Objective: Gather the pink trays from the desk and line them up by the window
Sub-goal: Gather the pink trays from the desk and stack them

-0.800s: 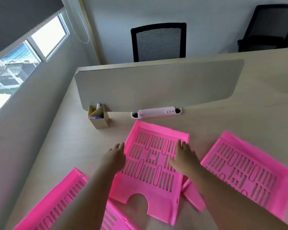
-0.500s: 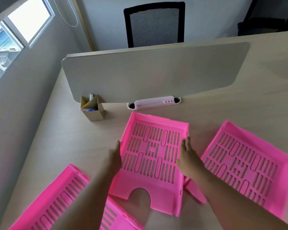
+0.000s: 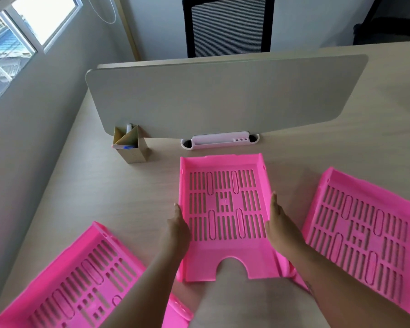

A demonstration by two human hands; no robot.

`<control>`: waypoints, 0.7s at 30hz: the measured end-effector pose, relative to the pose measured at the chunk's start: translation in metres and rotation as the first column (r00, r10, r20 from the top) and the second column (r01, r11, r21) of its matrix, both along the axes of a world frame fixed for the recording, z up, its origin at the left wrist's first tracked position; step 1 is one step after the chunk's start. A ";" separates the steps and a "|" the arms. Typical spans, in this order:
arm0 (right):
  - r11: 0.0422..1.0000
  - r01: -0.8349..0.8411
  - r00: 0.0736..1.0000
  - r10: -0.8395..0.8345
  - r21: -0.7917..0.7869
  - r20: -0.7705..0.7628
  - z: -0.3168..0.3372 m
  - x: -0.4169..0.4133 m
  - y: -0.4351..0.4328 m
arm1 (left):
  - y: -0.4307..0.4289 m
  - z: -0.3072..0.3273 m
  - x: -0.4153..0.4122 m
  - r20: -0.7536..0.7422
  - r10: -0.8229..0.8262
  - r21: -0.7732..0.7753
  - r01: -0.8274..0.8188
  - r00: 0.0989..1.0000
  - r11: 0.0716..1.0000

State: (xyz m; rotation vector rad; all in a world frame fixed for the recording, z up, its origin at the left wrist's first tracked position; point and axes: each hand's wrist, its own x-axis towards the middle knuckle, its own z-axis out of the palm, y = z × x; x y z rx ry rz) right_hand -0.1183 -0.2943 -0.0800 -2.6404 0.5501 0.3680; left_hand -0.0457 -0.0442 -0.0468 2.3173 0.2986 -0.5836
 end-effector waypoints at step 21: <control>0.838 0.485 0.874 -0.457 -0.250 0.164 0.037 -0.131 -0.169 | -0.215 0.035 -0.061 0.259 -0.683 0.260 0.631 0.684 0.731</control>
